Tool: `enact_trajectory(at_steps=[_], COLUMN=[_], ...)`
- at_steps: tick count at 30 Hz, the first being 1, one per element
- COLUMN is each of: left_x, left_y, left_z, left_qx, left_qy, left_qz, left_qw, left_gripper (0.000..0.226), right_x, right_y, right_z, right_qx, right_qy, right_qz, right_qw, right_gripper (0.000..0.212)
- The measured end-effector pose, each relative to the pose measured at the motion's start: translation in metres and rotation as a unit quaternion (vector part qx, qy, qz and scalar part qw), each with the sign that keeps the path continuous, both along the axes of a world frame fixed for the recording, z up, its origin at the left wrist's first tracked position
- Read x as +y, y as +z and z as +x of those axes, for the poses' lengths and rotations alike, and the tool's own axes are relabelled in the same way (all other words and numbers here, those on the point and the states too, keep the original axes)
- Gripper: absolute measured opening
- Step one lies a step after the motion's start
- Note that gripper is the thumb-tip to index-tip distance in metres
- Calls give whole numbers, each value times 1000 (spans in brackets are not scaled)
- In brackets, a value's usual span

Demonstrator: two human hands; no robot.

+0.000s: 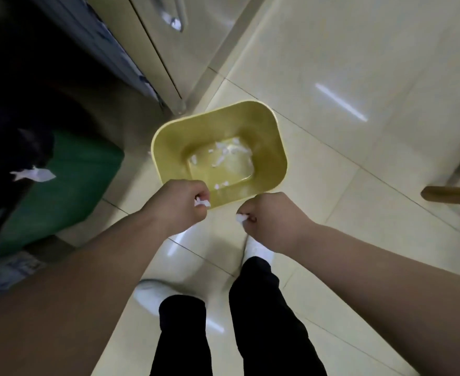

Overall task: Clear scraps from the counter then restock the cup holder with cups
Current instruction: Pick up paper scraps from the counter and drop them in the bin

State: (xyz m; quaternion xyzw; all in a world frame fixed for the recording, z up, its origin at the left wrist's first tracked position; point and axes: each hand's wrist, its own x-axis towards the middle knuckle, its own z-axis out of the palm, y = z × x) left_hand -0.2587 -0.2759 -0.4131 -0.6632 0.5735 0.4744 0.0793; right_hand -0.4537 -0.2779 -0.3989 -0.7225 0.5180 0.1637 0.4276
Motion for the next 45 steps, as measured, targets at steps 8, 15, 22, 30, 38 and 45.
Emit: enact_trajectory(at_steps=[8, 15, 22, 30, 38, 45], left_x=[-38, -55, -59, -63, -62, -61], left_y=[-64, -115, -165, -210, -228, -215], left_z=[-3, -8, -13, -17, -15, -16], left_qx=[-35, -82, -109, -155, -154, -170], left_qy=[-63, -129, -198, -332, -304, -339], left_qz=[-24, -9, -6, 9, 24, 35], left_qw=[997, 988, 974, 930, 940, 925], left_gripper=[11, 10, 20, 25, 29, 34], right_x=[-44, -81, -90, -100, -93, -92], right_y=[-54, -103, -144, -183, -212, -213], right_z=[16, 26, 35, 42, 46, 45], right_qx=[-30, 90, 179, 213, 245, 235], right_qy=[-11, 112, 207, 218, 279, 264], right_qz=[-27, -32, -19, 12, -9, -7], right_qw=[999, 989, 962, 952, 928, 935], right_gripper=[42, 16, 17, 34, 30, 33])
